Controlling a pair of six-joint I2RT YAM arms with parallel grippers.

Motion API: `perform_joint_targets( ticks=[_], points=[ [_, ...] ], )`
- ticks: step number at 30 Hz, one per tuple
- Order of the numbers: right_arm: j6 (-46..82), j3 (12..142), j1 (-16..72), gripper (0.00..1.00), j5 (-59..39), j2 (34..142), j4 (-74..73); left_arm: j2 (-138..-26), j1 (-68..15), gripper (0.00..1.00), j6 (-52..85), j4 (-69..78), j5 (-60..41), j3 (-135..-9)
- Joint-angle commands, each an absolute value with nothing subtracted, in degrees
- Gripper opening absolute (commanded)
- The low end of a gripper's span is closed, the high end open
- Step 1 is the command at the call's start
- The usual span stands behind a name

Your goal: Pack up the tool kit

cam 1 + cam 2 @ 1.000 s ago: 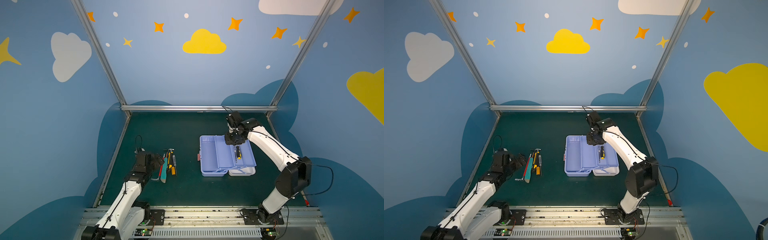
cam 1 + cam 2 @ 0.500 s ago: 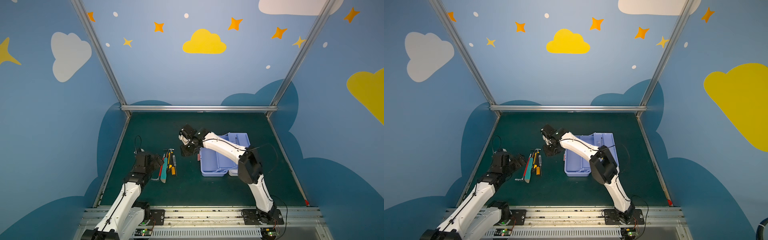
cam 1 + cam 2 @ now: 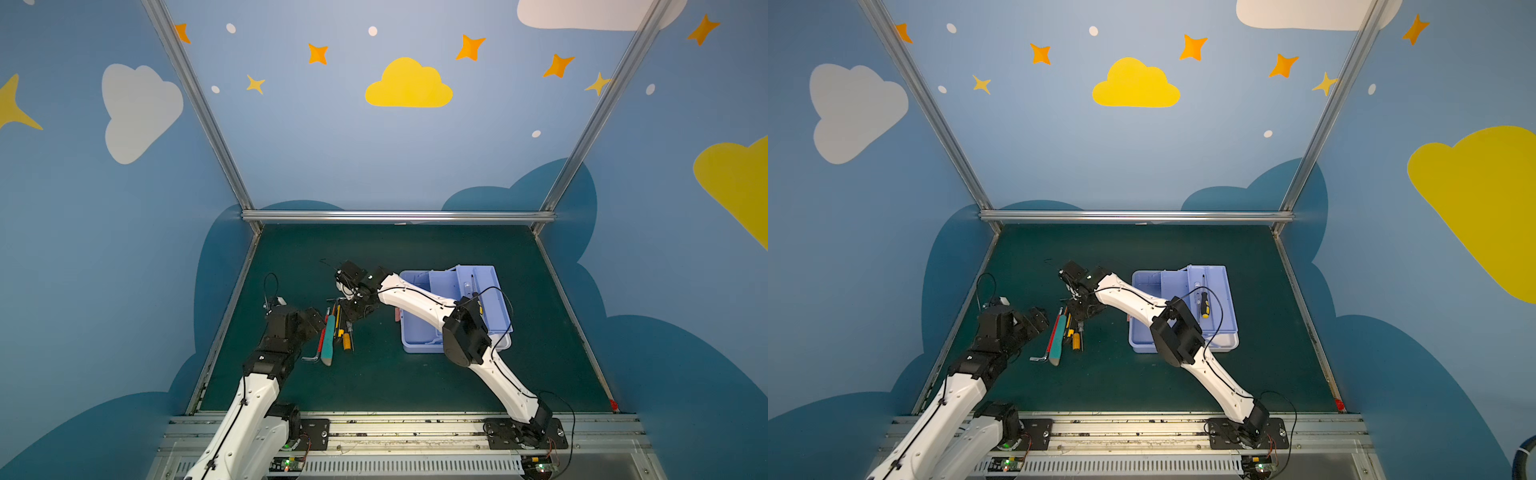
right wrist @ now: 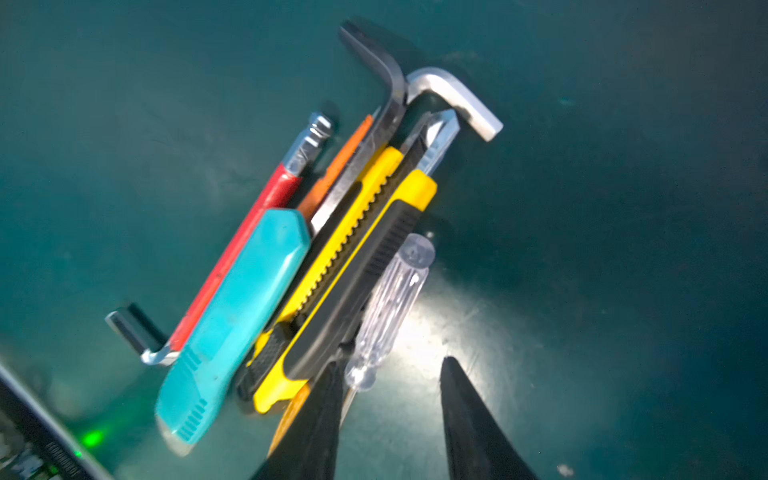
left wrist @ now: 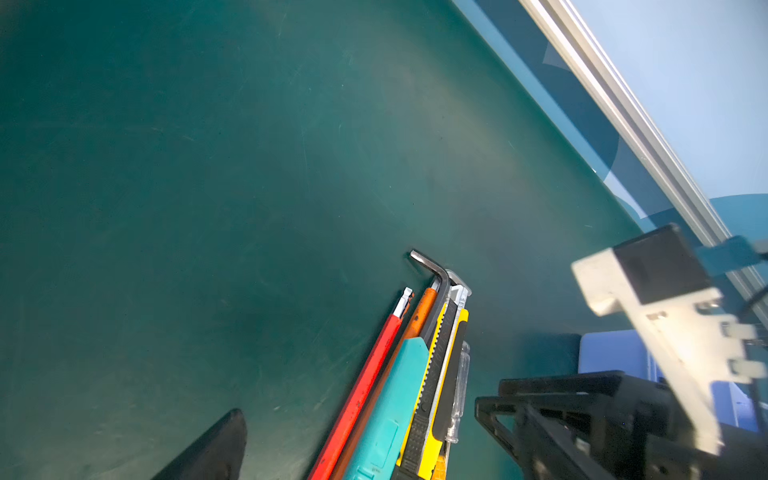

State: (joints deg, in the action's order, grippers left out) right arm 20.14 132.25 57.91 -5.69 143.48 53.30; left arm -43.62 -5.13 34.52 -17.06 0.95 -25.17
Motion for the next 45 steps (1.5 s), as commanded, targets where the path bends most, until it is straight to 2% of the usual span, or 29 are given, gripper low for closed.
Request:
perform_joint_targets(
  ticks=[1,10,23,24,27,31,38,42,45],
  points=[
    [17.48,133.33,58.18,0.37,-4.68,145.4,52.55,-42.83,-4.91,1.0,34.45,-18.53,1.98,-25.07],
    [16.4,133.24,58.9,0.36,-6.68,146.81,49.69,-41.53,-4.85,1.0,34.33,-19.25,2.99,-24.92],
    [14.81,133.24,59.5,0.3,5.41,147.7,55.78,-42.0,-4.89,1.0,34.17,-18.81,2.9,-24.79],
    [14.96,133.24,59.5,0.28,5.65,147.34,55.92,-41.99,-4.89,1.0,34.18,-18.74,2.9,-24.79],
    [16.17,133.24,59.33,0.14,6.17,145.8,56.37,-42.17,-4.88,1.0,34.18,-18.78,2.99,-24.79],
    [18.33,132.12,58.64,0.0,6.06,141.79,57.66,-42.38,-4.88,1.0,34.24,-19.17,2.92,-24.79],
    [16.1,126.47,54.97,0.0,5.03,130.74,60.58,-43.1,-4.84,0.99,34.09,-18.57,2.72,-25.02],
    [16.44,120.48,49.89,0.0,3.26,121.83,62.67,-44.02,-4.88,1.0,34.05,-18.08,2.03,-25.24],
    [16.17,113.29,45.0,0.0,6.45,114.27,62.6,-44.64,-4.85,1.0,34.14,-18.04,2.0,-25.31]
  ],
)
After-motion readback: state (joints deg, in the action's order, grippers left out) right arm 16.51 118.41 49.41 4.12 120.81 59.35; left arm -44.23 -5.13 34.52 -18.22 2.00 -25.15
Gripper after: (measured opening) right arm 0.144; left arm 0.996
